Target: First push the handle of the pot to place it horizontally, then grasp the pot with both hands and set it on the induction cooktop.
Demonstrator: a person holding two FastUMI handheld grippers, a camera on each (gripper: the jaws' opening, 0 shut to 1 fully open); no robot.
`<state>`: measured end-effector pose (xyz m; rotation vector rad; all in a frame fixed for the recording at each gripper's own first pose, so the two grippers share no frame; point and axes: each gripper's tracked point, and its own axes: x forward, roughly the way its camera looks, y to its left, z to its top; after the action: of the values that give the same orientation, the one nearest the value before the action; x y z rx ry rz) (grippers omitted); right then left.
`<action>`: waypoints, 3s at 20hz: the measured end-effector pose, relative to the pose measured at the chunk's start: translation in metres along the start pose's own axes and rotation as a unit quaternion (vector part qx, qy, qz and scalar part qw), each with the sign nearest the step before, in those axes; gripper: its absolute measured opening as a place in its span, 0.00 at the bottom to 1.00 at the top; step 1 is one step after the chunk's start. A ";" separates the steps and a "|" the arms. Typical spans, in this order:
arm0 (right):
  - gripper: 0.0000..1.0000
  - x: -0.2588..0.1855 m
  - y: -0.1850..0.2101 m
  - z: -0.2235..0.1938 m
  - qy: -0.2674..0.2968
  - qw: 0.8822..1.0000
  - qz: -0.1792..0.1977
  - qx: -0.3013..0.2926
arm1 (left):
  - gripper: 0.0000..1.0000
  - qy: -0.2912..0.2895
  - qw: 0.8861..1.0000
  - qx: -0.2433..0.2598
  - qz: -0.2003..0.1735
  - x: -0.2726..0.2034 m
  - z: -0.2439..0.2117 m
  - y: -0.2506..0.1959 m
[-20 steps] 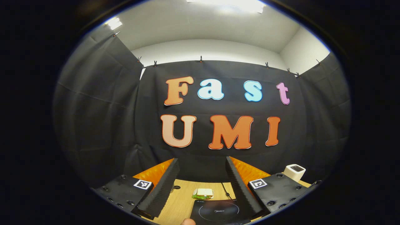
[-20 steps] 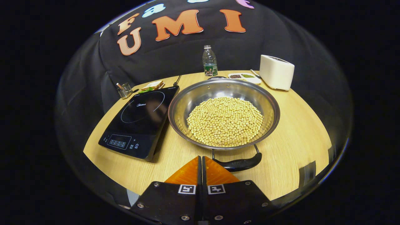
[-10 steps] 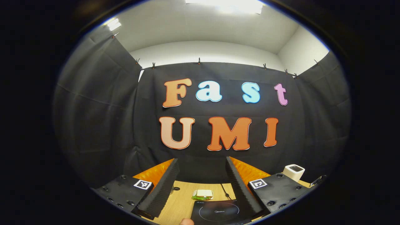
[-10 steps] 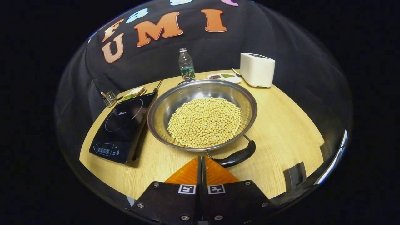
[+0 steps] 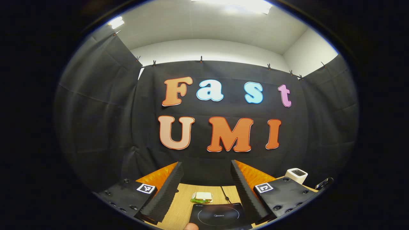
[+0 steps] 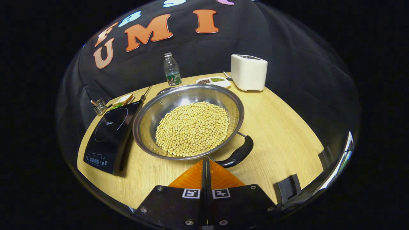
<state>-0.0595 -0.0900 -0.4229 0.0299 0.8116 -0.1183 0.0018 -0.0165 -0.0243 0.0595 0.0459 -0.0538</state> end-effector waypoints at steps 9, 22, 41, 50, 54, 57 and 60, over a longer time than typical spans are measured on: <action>0.00 0.016 -0.026 0.021 -0.002 1.000 -0.028 0.010 | 0.97 -0.006 1.000 0.010 0.010 -0.001 0.005 0.004; 0.00 0.042 -0.060 0.051 -0.004 0.998 -0.062 0.028 | 0.97 0.002 1.000 0.011 0.026 0.015 -0.004 0.014; 0.00 0.094 -0.084 0.101 -0.006 0.996 -0.066 0.055 | 0.99 0.018 0.999 0.008 0.040 0.041 -0.022 0.018; 0.00 0.122 -0.096 0.105 0.006 0.993 -0.077 0.085 | 0.99 0.062 0.997 0.012 0.034 0.058 -0.071 0.003; 0.00 0.124 -0.100 0.111 0.006 0.993 -0.076 0.090 | 0.98 0.097 0.995 0.009 0.013 0.073 -0.118 -0.023; 0.00 0.121 -0.098 0.112 0.009 0.994 -0.077 0.083 | 0.98 0.128 0.992 -0.001 -0.006 0.087 -0.166 -0.051; 0.00 0.114 -0.099 0.112 0.011 0.994 -0.076 0.079 | 0.98 0.175 0.984 -0.008 -0.026 0.101 -0.224 -0.080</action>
<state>0.0874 -0.2066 -0.4262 0.1182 0.8247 -0.3273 0.0878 -0.0880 -0.2575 0.0522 0.4000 -0.0940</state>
